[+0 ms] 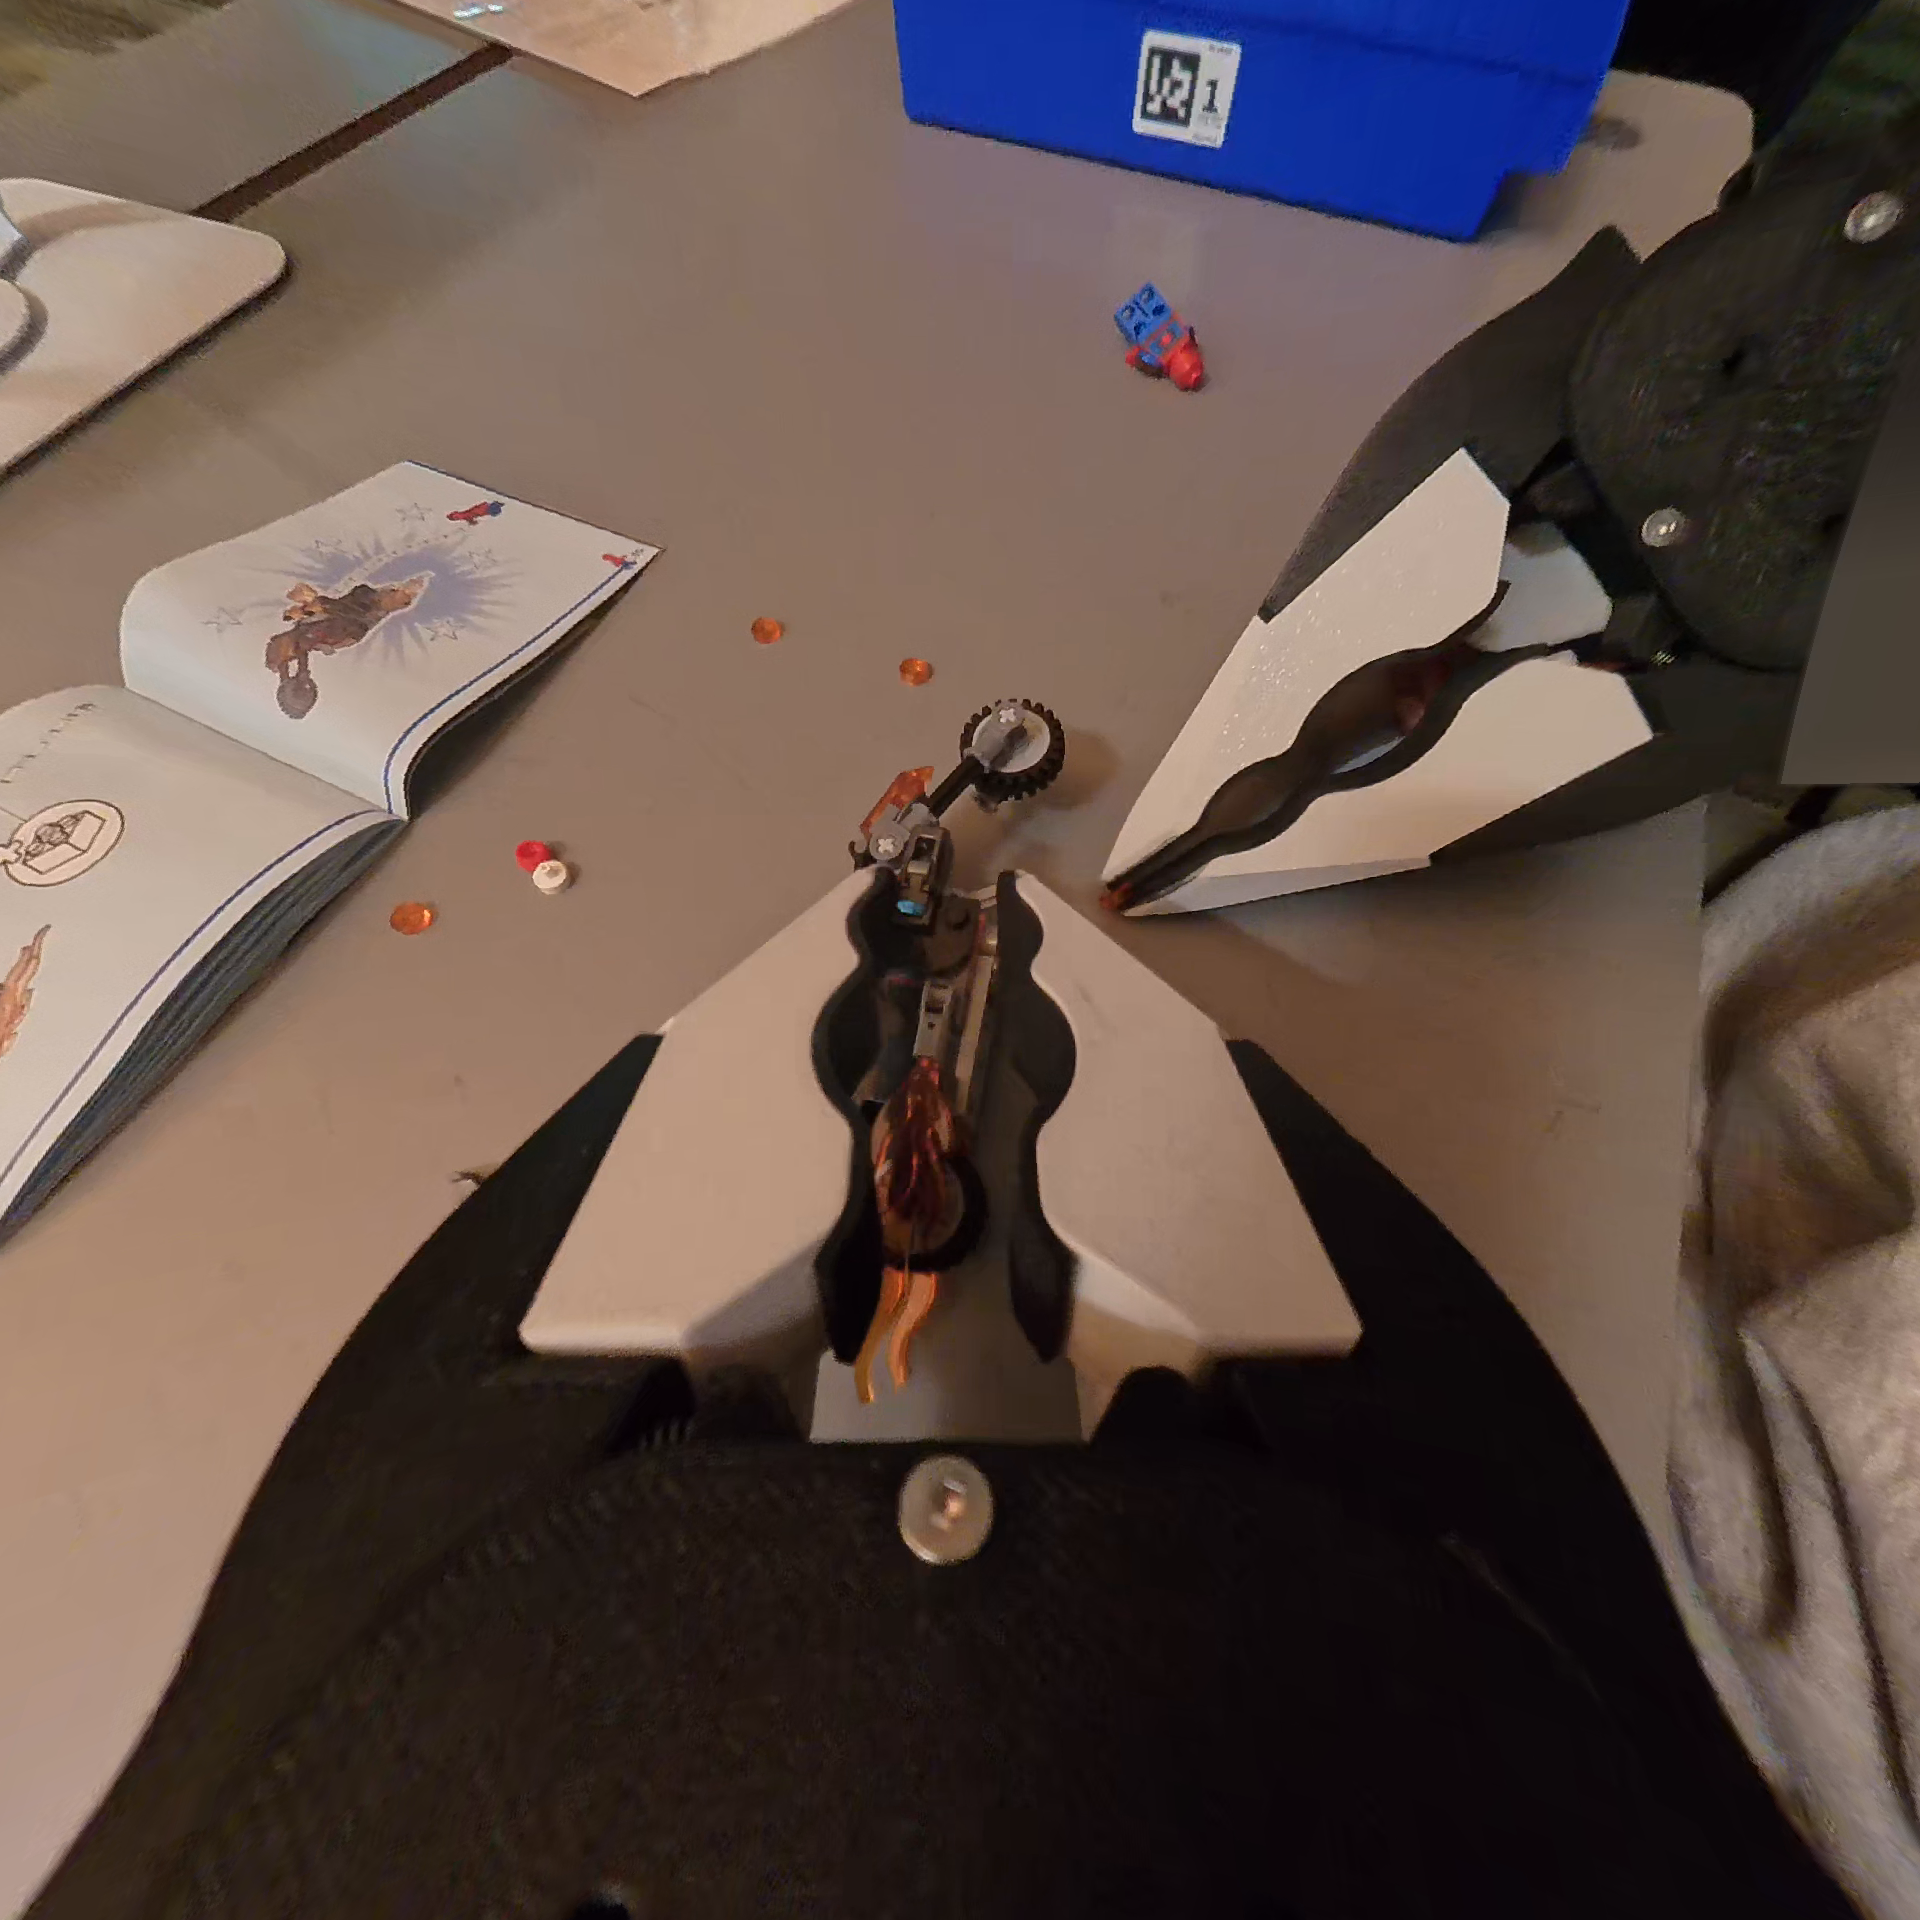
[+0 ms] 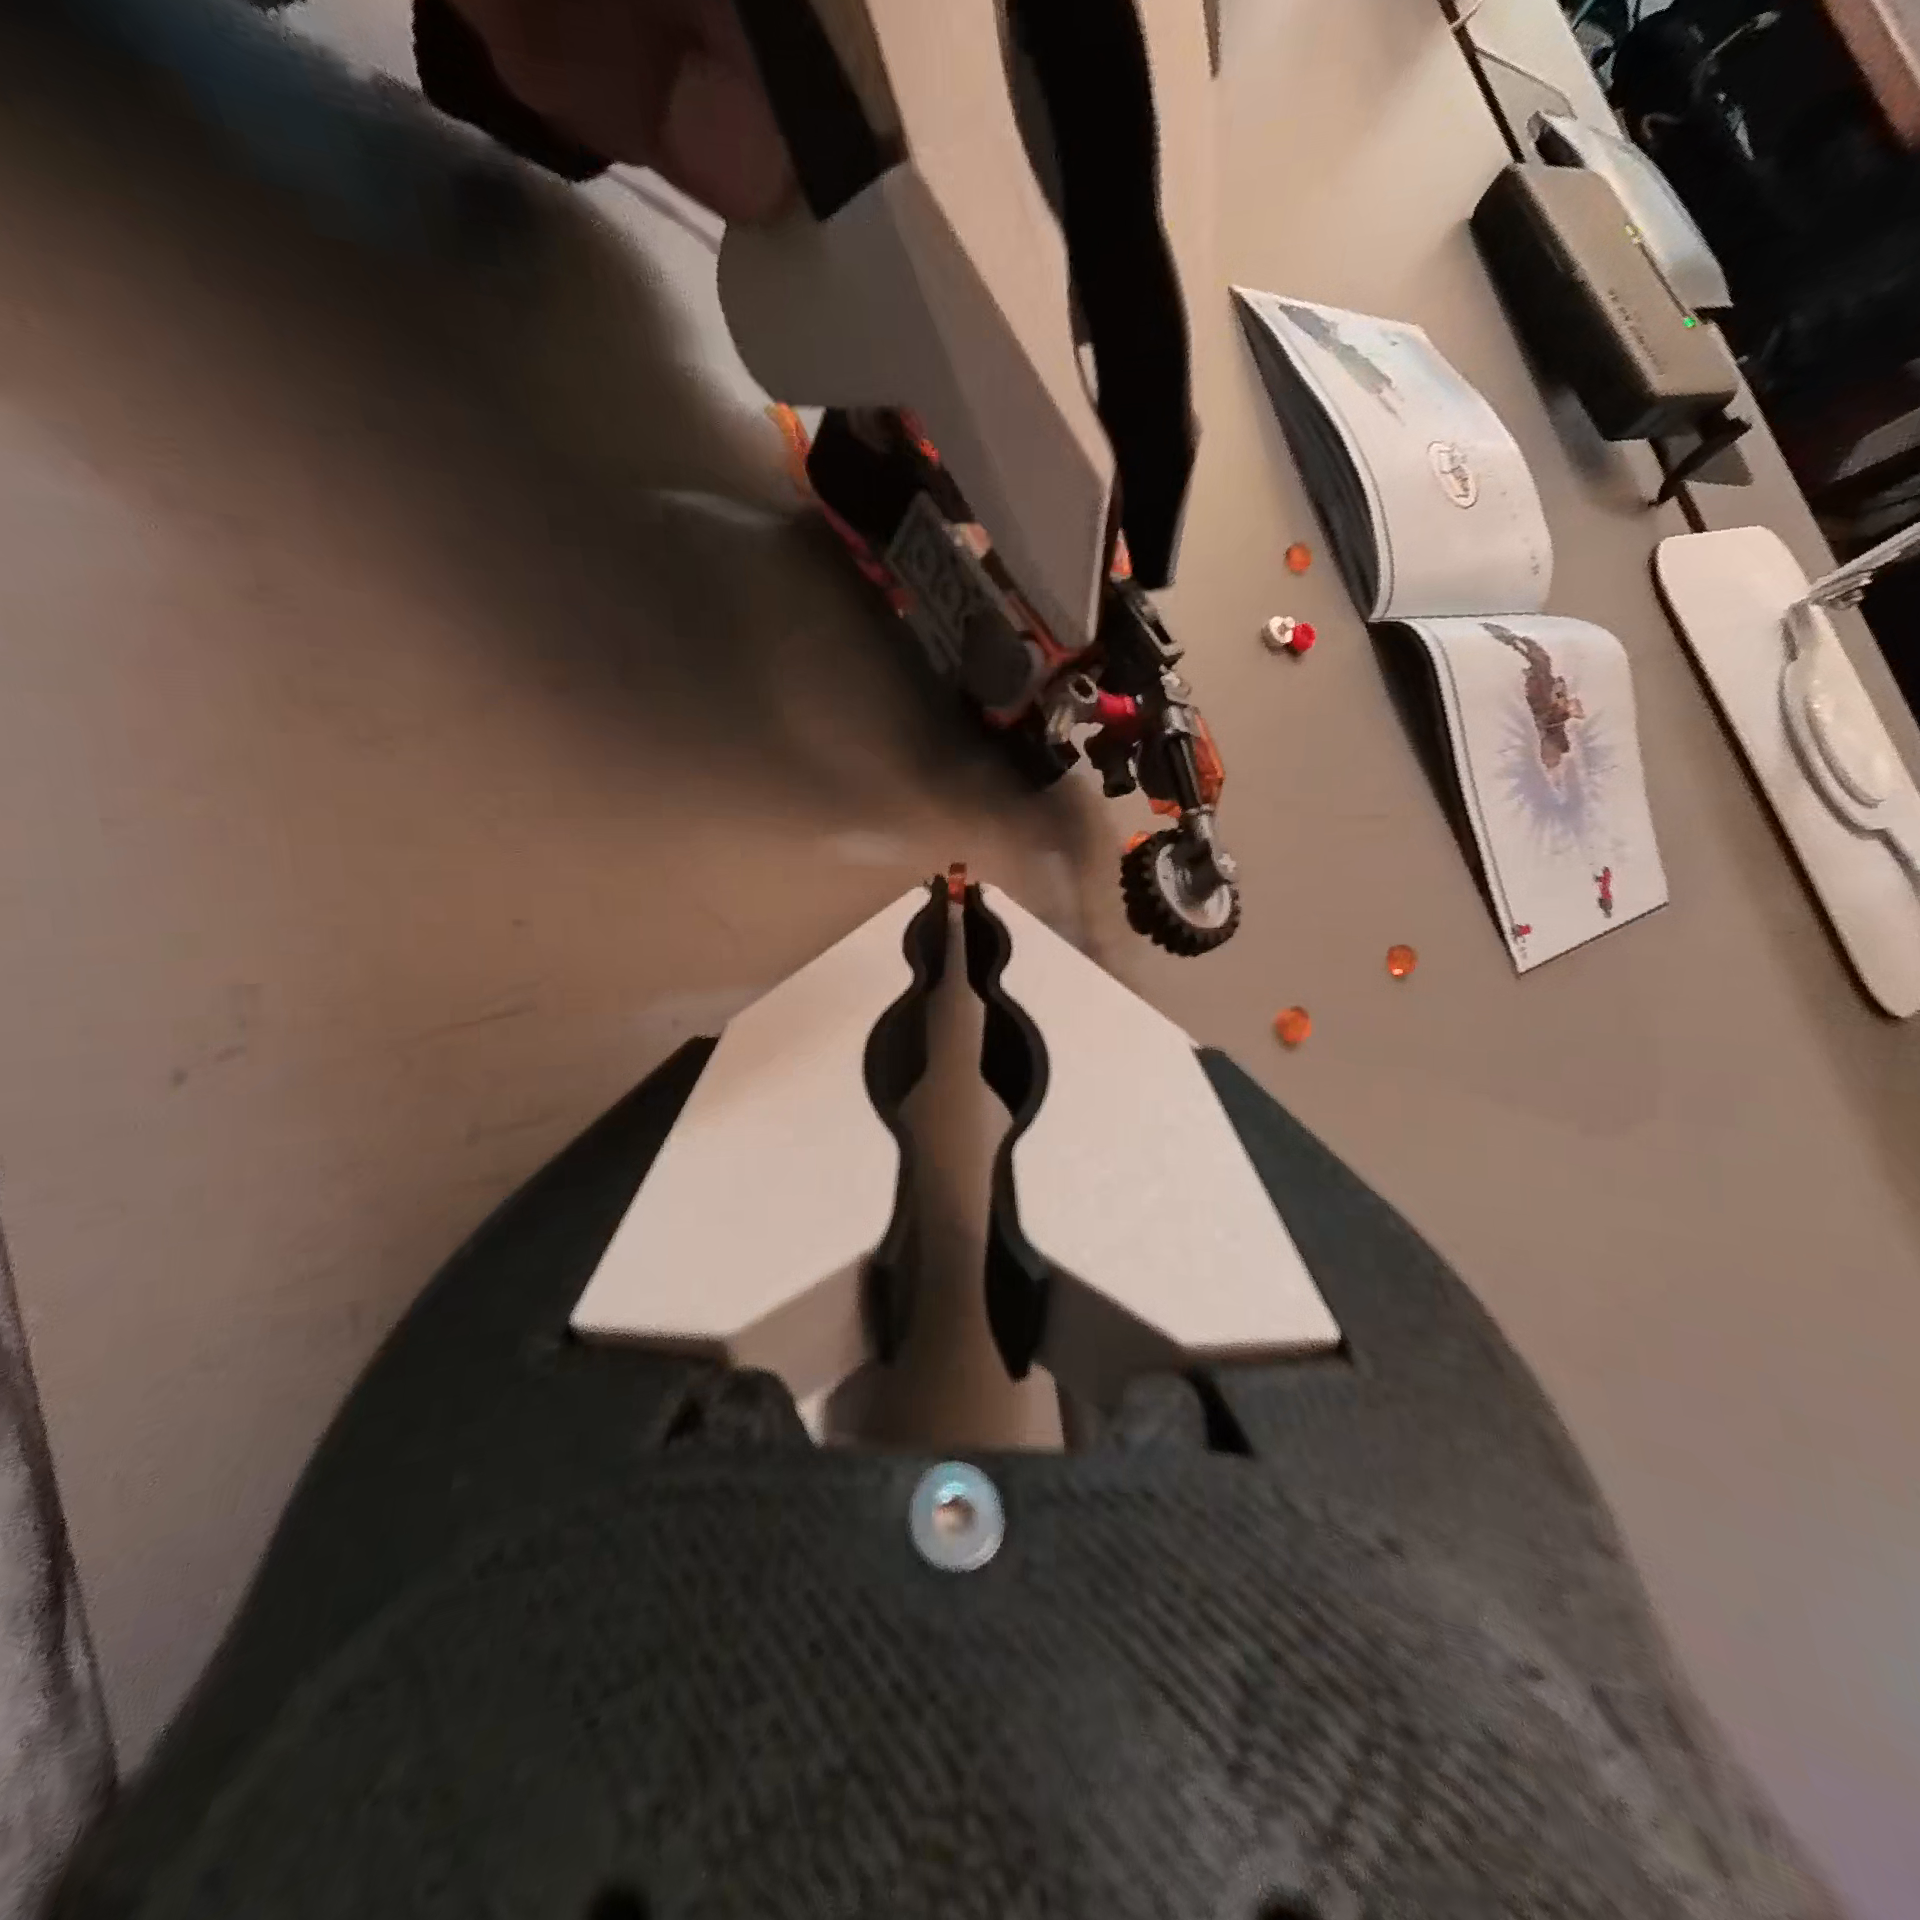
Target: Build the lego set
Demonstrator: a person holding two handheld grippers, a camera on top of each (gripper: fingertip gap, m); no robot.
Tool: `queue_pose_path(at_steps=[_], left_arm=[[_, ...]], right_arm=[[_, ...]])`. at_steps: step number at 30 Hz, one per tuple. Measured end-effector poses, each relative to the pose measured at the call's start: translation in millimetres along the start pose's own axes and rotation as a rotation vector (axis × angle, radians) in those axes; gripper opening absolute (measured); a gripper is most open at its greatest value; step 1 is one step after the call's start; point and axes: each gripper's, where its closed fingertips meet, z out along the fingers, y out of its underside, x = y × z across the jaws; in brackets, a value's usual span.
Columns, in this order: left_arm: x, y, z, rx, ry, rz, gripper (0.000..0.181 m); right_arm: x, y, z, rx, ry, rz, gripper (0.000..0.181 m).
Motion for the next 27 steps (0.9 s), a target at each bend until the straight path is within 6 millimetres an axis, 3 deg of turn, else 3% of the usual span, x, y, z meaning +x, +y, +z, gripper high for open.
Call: queue_pose_path(at_steps=[9,14,27], left_arm=[[-6,-5,-6,0.06,0.06,-0.164,0.006],[-15,2,-5,0.025,0.026,-0.206,0.009],[-11,-2,0,0.048,0.21,-0.451,0.005]], right_arm=[[-2,-1,0,0.009,-0.015,-0.012,0.001],[-2,-1,0,0.009,-0.019,-0.008,0.001],[-3,-2,0,0.014,-0.026,-0.01,0.001]])
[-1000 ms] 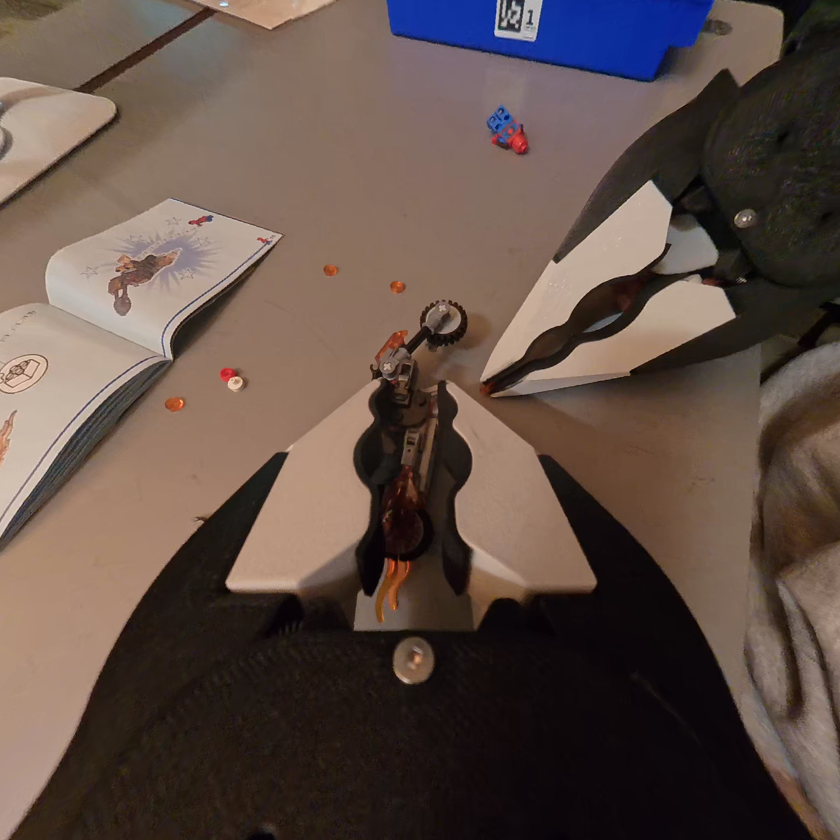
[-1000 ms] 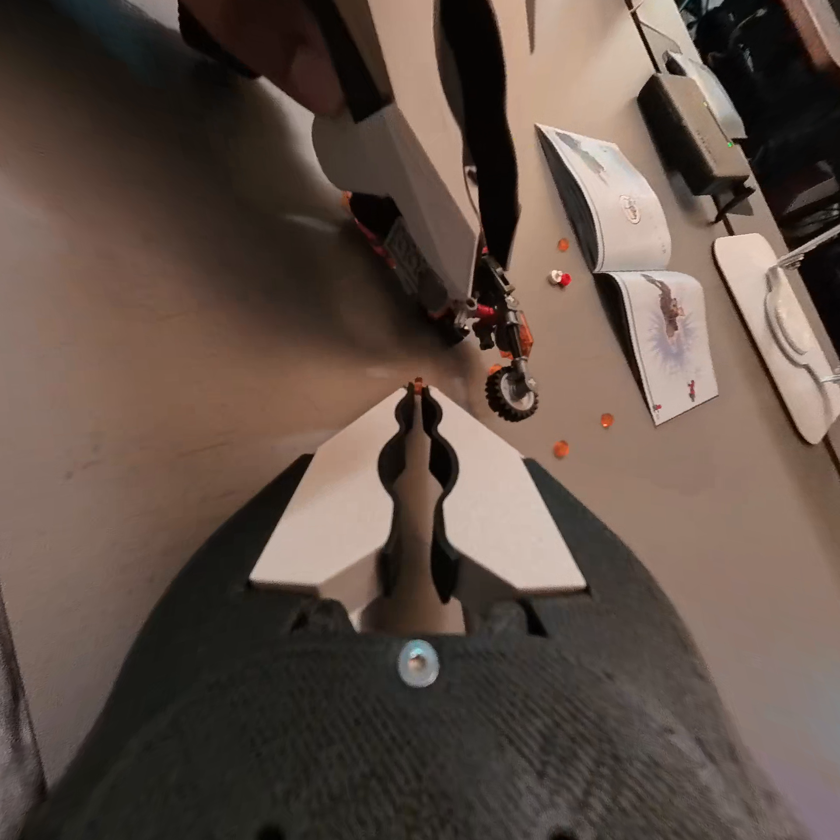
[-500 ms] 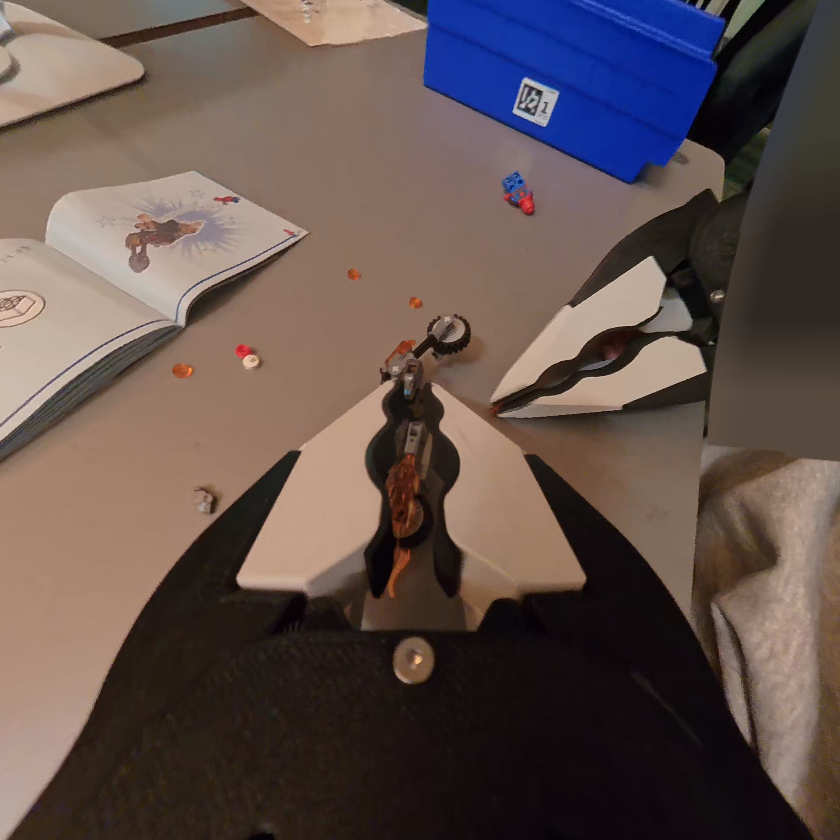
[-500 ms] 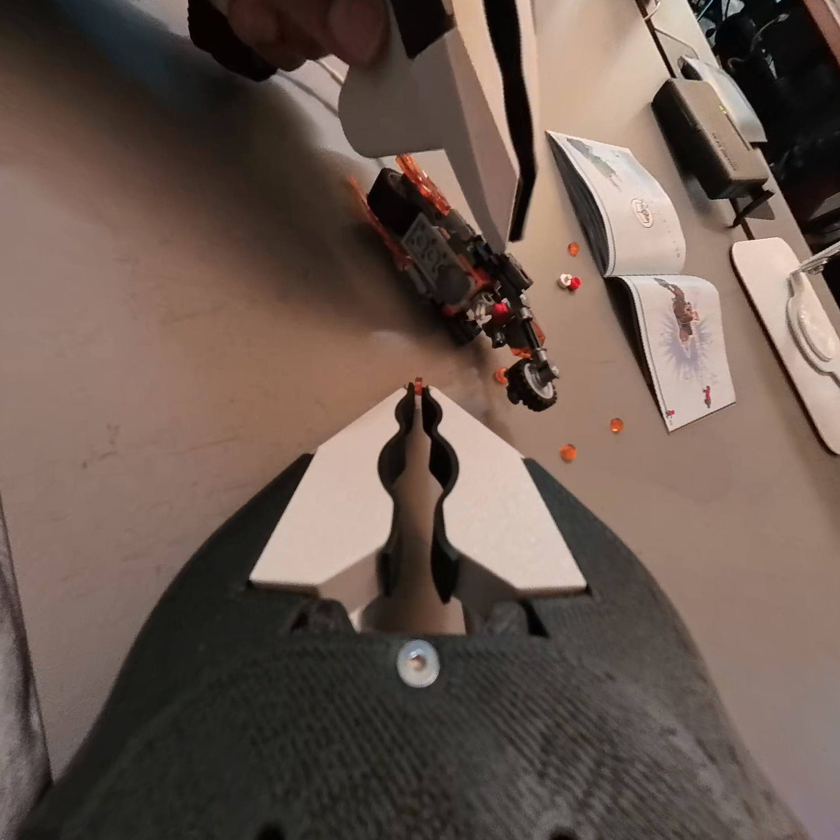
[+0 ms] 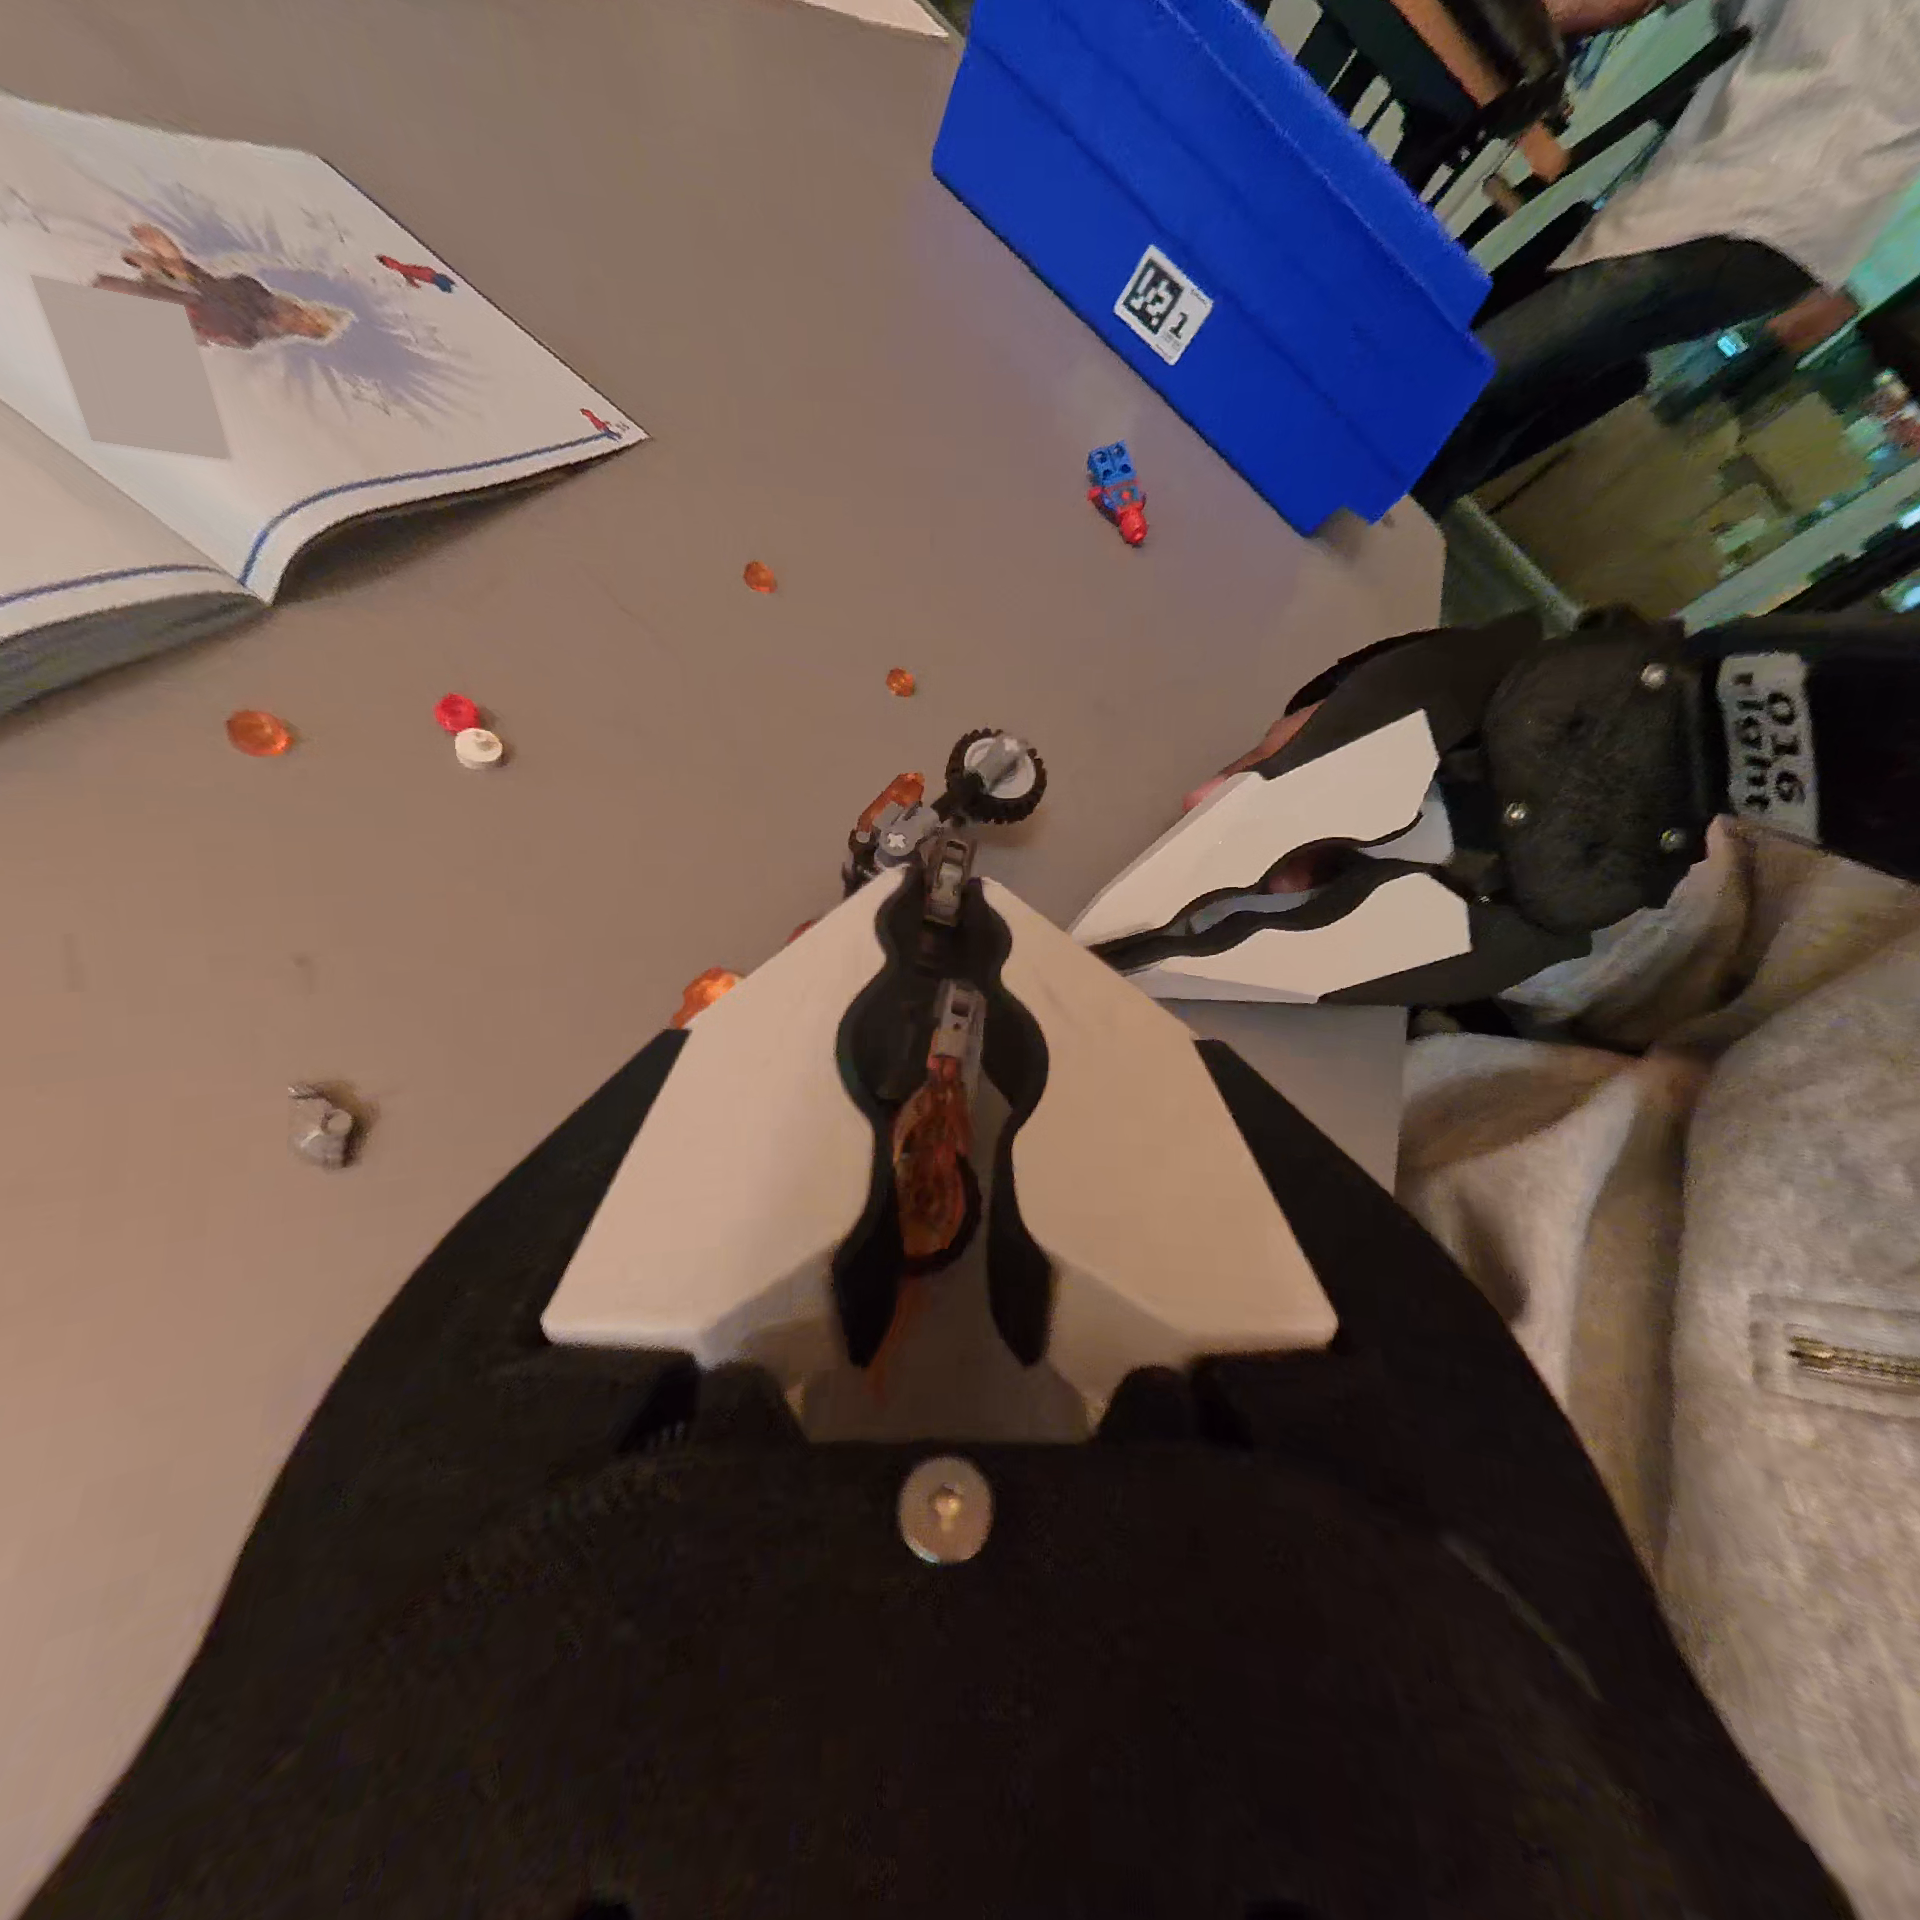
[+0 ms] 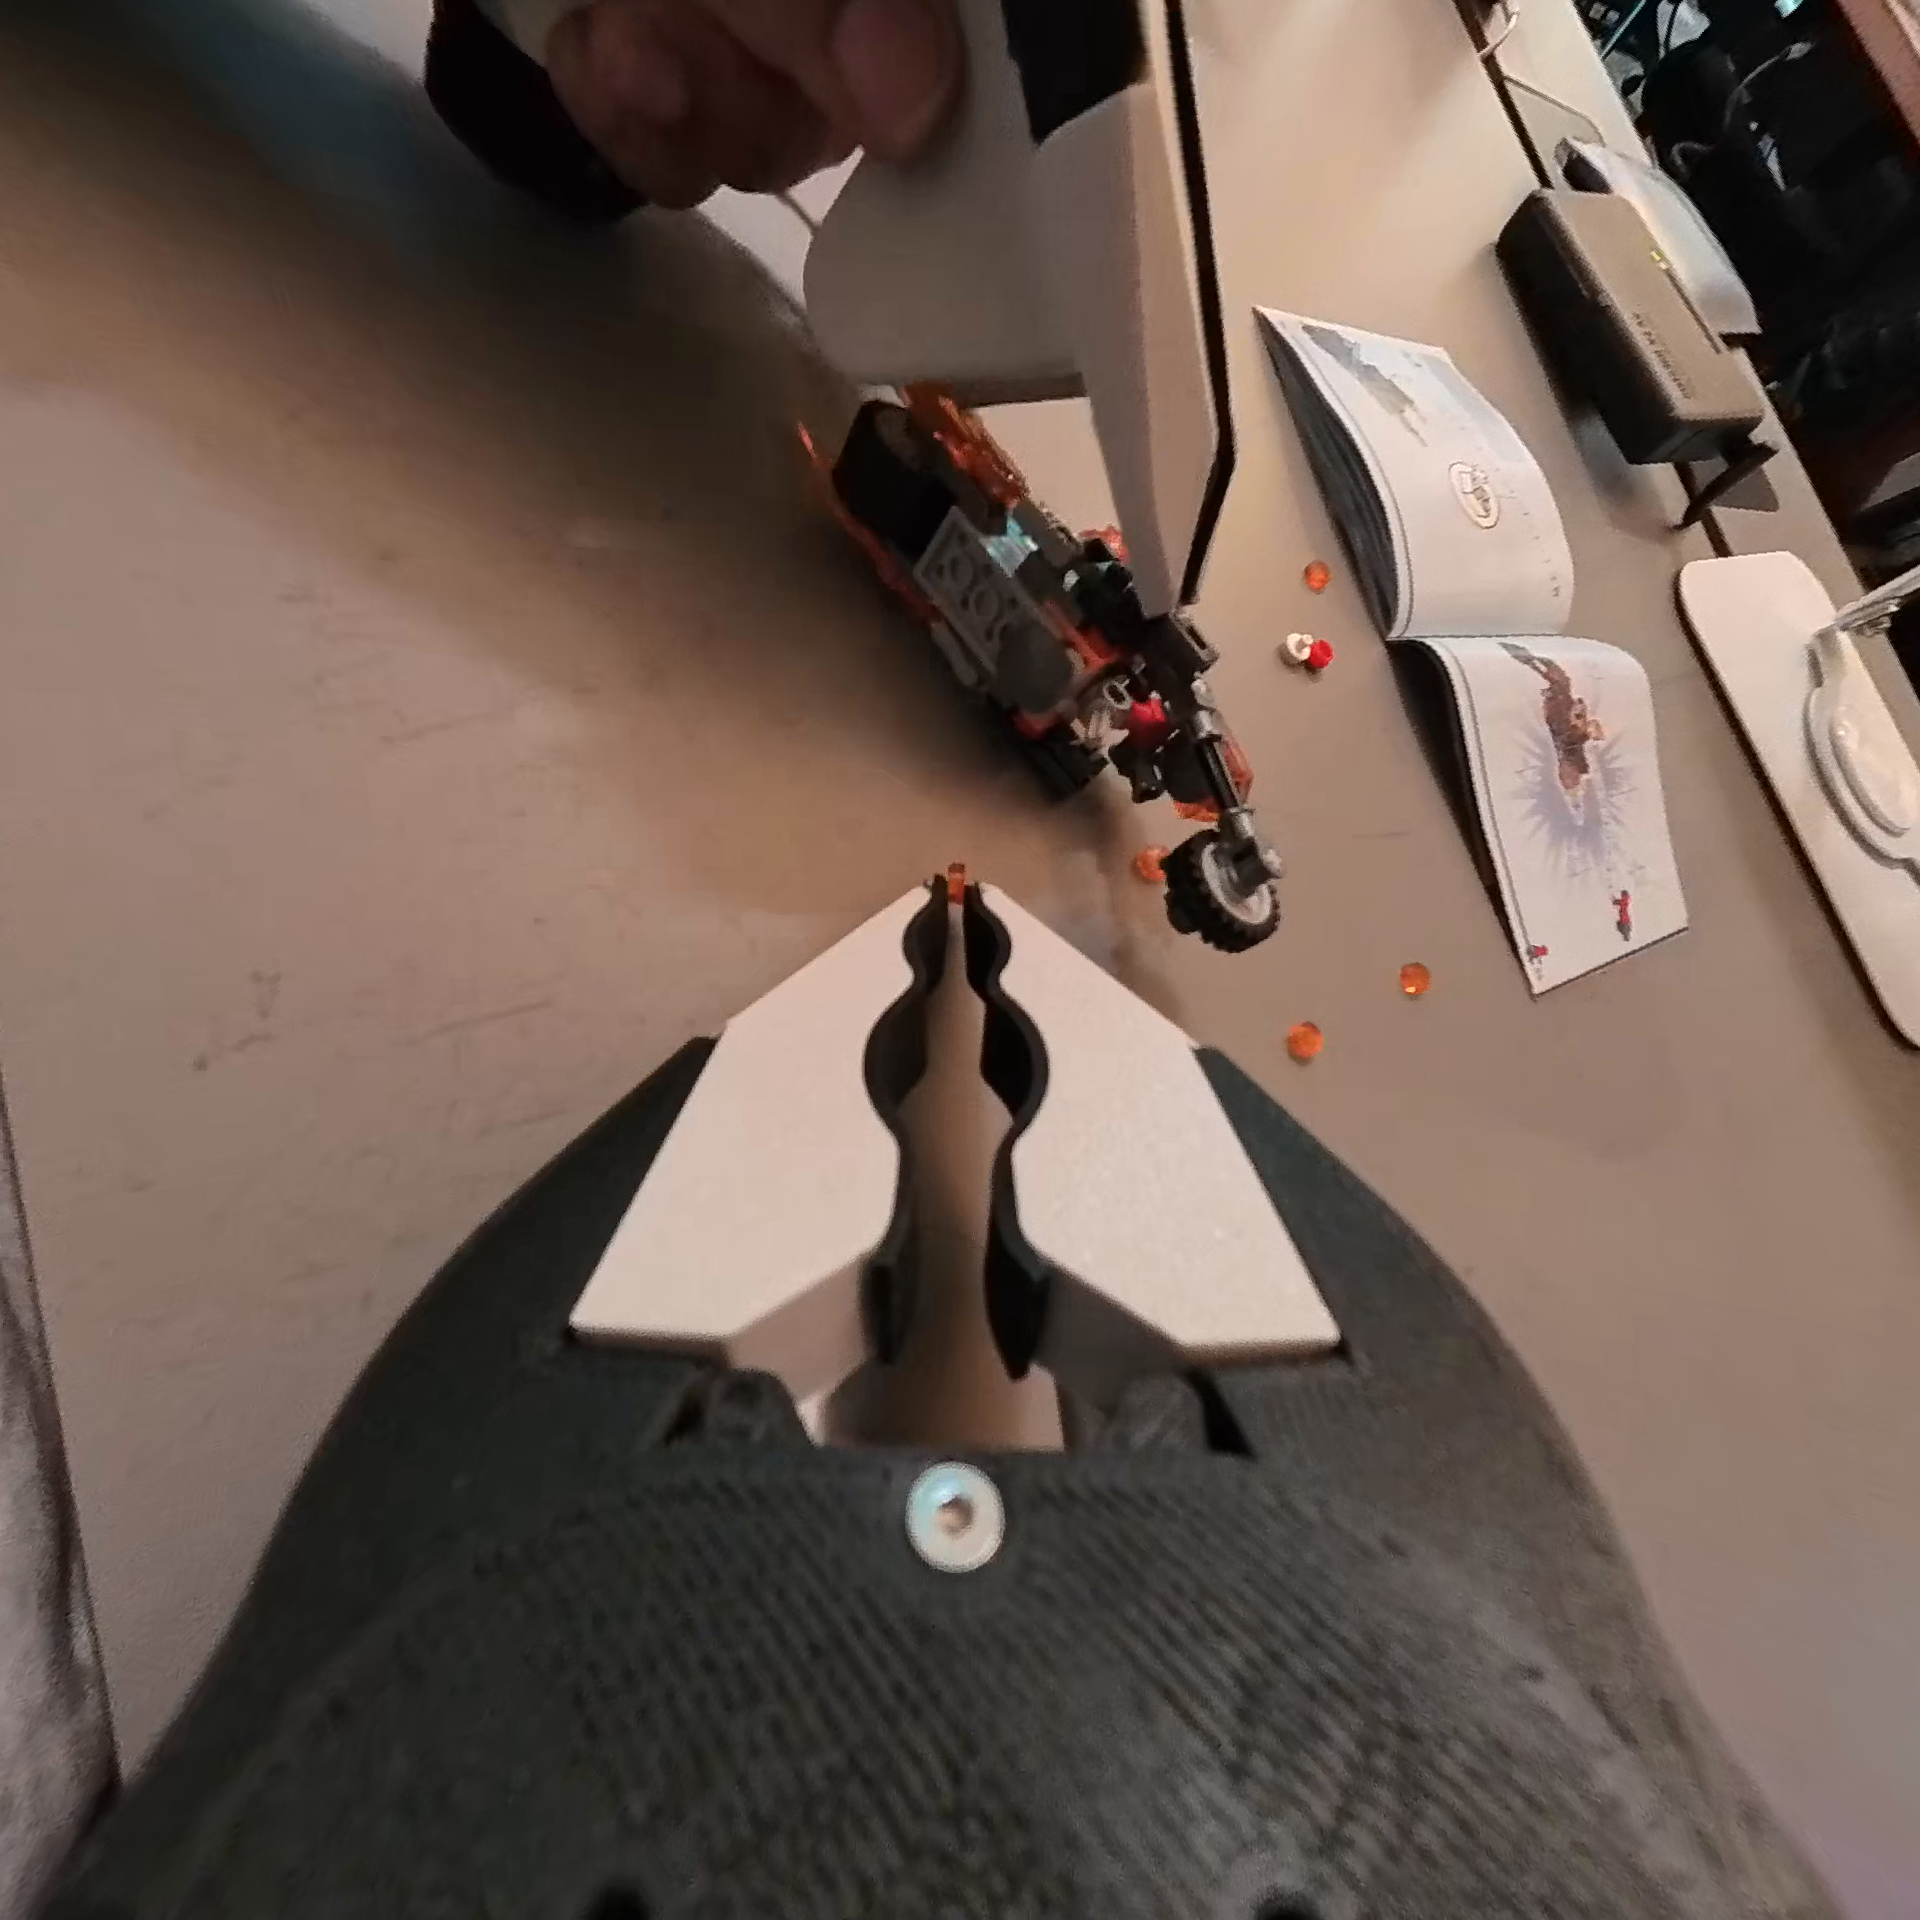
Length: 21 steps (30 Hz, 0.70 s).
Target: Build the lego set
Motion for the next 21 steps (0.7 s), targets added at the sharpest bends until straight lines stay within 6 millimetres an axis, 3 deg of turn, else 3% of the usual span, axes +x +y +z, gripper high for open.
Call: queue_pose_path(at_steps=[12,15,21], left_arm=[[4,-17,-11,0.083,0.086,-0.109,0.0],[-6,-14,-16,0.063,0.017,-0.086,0.012],[-7,0,-13,-0.022,-0.003,-0.064,0.011]], right_arm=[[0,0,0,0.001,-0.004,0.003,0.001],[0,0,0,0.001,-0.003,0.003,0.001],[0,0,0,0.001,-0.004,0.004,0.001]])
